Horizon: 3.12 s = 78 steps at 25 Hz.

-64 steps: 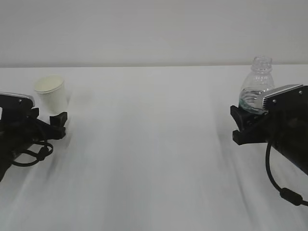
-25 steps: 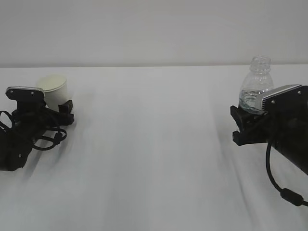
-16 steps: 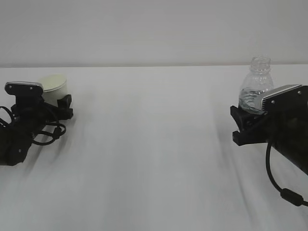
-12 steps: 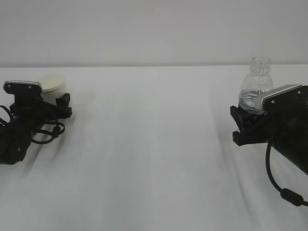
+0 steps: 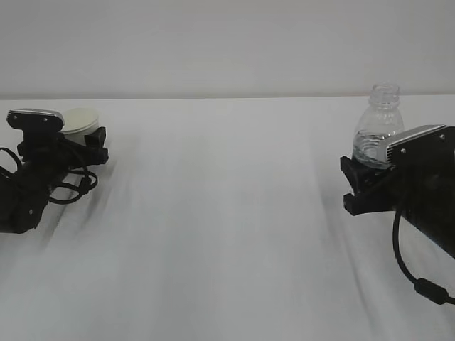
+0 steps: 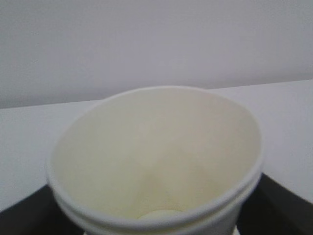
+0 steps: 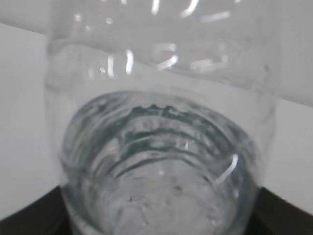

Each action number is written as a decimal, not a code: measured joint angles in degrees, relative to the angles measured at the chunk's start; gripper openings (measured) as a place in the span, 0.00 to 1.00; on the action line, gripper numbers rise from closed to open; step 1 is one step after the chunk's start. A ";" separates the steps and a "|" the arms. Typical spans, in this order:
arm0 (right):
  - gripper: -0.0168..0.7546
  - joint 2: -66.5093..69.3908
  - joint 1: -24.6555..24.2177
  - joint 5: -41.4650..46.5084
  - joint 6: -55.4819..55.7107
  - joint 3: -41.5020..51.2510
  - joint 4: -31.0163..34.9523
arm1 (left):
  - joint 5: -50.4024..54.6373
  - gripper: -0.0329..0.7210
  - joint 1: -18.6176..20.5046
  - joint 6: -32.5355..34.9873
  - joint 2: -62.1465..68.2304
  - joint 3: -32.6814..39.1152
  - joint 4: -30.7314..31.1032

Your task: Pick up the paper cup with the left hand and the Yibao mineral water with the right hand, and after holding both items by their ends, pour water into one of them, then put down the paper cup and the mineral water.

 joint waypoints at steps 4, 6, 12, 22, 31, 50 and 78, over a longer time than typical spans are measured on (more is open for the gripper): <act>0.63 0.00 0.00 0.00 0.00 0.00 0.00 | 0.00 0.84 0.00 0.00 0.44 0.00 0.11; 0.63 0.00 0.00 0.00 0.00 0.00 0.00 | 0.00 0.83 0.00 0.00 1.23 0.00 0.11; 0.63 0.00 0.00 0.00 0.00 0.00 0.00 | 0.13 0.83 0.00 0.00 2.54 -0.13 0.11; 0.63 0.00 0.00 0.00 -0.04 0.00 0.00 | 0.13 0.83 0.00 0.00 2.54 -1.81 0.78; 0.63 0.00 0.00 0.00 -0.53 0.00 0.00 | 0.13 0.83 0.00 0.00 2.54 -1.81 0.78; 0.63 0.00 0.00 0.00 -0.66 0.00 0.00 | 0.02 0.70 0.00 0.00 2.54 -1.81 1.43; 0.63 0.00 0.00 0.00 -0.80 0.00 0.00 | 0.82 0.63 0.13 -12.70 -9.10 6.38 30.75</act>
